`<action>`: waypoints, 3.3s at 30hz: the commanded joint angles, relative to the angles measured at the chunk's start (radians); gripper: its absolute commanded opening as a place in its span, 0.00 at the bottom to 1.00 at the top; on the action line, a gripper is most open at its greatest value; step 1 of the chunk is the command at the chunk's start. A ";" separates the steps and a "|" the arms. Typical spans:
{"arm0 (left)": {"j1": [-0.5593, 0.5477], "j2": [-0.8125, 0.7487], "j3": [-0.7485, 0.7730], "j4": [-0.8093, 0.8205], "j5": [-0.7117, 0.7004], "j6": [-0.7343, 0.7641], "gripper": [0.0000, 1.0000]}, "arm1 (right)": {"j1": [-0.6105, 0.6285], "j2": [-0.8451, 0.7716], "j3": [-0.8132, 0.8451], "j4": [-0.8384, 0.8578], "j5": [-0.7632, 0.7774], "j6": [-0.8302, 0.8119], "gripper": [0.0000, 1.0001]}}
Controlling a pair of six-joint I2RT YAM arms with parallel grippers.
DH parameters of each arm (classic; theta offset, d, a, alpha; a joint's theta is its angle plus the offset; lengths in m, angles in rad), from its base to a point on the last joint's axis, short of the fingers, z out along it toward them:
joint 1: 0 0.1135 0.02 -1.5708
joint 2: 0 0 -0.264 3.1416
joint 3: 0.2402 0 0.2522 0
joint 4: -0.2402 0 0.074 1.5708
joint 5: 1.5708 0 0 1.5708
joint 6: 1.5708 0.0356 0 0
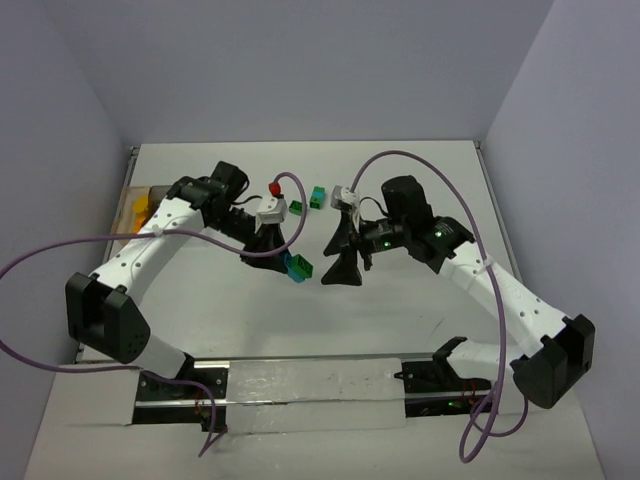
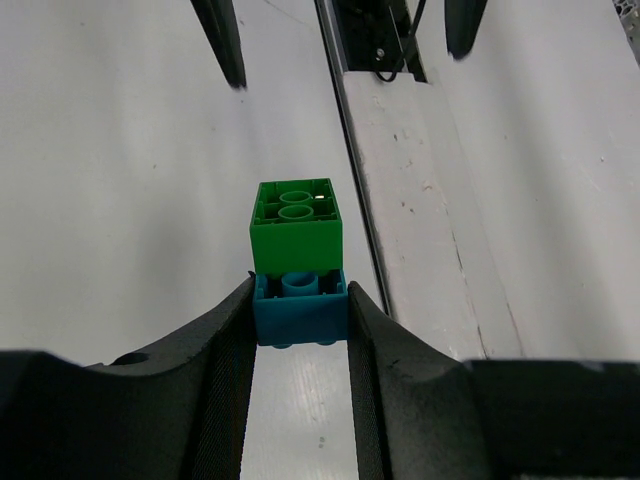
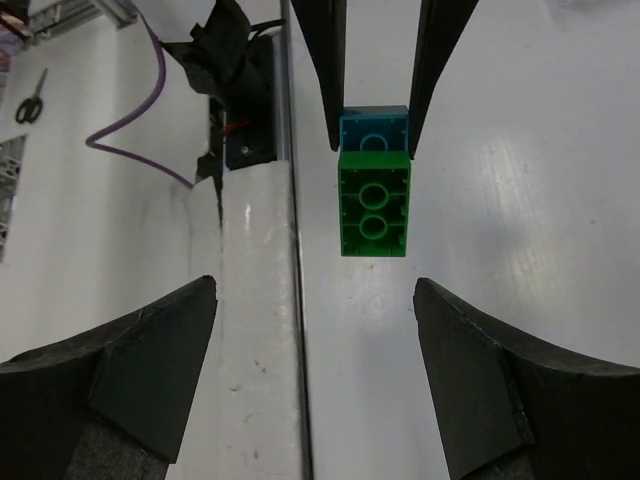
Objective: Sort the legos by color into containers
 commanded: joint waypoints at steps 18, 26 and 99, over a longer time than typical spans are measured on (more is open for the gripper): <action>-0.065 0.003 0.113 -0.034 0.097 -0.080 0.00 | 0.064 0.121 0.154 0.112 0.040 0.183 0.88; -0.063 0.006 0.122 -0.025 0.122 -0.087 0.00 | 0.093 0.107 0.104 0.069 0.064 0.089 0.79; 0.835 0.357 0.329 0.378 -0.856 -0.725 0.11 | -0.166 0.282 0.305 0.013 0.358 0.108 0.00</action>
